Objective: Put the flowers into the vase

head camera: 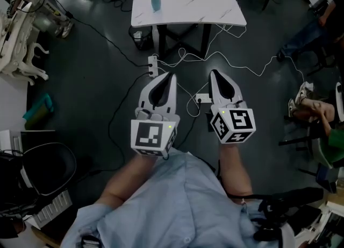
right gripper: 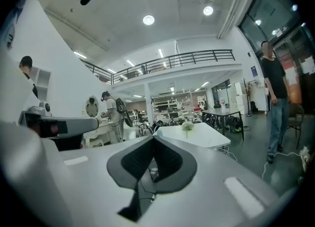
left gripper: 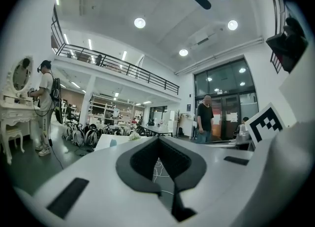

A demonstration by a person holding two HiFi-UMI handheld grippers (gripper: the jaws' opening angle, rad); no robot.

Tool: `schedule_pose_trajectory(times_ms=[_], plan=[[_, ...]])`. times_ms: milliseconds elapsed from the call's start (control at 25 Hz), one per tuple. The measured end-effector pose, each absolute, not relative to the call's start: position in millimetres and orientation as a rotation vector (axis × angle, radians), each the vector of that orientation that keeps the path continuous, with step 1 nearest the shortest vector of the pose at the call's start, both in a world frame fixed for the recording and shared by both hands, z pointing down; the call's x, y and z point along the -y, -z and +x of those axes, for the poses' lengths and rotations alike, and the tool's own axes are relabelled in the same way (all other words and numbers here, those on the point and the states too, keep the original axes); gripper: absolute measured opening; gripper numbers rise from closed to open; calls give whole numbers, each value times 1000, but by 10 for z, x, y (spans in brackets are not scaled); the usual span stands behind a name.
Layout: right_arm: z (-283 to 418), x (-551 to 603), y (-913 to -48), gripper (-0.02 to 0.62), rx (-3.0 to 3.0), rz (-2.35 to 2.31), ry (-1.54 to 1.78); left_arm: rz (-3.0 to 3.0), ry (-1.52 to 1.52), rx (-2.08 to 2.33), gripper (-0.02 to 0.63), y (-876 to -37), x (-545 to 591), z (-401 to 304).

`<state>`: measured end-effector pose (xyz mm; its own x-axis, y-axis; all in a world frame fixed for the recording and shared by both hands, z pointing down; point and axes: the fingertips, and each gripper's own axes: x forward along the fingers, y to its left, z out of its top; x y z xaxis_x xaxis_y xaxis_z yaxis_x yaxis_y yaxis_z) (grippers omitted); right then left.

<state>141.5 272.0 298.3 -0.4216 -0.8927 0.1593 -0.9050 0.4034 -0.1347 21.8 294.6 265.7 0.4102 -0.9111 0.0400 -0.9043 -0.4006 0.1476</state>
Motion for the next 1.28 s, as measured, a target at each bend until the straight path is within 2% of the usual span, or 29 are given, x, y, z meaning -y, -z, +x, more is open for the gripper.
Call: schedule_pose_trajectory(times_ms=[320,600,880,1280], plan=[[1118,-2168,-2906,2,2542,1678,-280,2509,88,1578,5,-2709,-2380,-90],[1195,-1803,-2890,2,2517,1731,-283,2509,82,1544,5,-2751,-2023,-109],[1457,-1260,-2935,2,2508,1798,-298,2455,114,1734,5,-2550,-1249,-495],[1754,-335,-3159,2,2534,1740,-379,2455,0,1742,5,-2669,-339,10]])
